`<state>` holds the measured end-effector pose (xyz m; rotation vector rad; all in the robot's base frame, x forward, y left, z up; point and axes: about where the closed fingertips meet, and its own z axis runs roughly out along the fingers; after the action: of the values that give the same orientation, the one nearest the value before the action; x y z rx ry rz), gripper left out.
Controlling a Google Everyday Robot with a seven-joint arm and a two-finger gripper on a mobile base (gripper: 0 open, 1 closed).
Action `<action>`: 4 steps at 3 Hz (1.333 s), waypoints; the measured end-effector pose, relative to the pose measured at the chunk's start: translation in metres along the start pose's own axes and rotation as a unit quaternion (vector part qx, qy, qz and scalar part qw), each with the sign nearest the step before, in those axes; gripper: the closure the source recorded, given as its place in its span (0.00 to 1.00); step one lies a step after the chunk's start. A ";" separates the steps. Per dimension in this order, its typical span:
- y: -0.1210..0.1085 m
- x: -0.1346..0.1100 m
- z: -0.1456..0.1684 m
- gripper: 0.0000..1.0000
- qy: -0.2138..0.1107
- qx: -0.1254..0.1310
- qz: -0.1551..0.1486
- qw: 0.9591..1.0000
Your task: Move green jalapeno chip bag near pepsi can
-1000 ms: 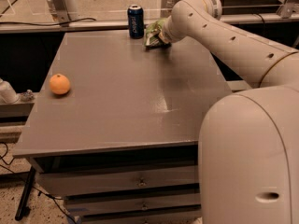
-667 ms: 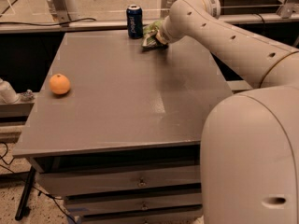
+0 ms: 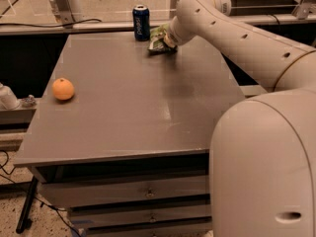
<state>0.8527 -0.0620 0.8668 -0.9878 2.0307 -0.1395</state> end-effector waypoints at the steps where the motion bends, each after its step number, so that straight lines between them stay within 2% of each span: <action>1: -0.001 0.006 -0.004 0.35 0.008 0.000 0.004 1.000; 2: -0.003 0.013 -0.008 0.12 0.014 0.002 0.008 1.000; 3: -0.005 0.016 -0.010 0.00 0.018 0.002 0.011 1.000; 4: -0.006 0.022 -0.024 0.00 0.012 -0.011 0.006 1.000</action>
Offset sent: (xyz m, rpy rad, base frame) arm -0.0130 -0.0255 0.0026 -0.0065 0.0236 -0.0450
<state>0.8317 -0.0873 0.8705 -0.9914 2.0646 -0.1233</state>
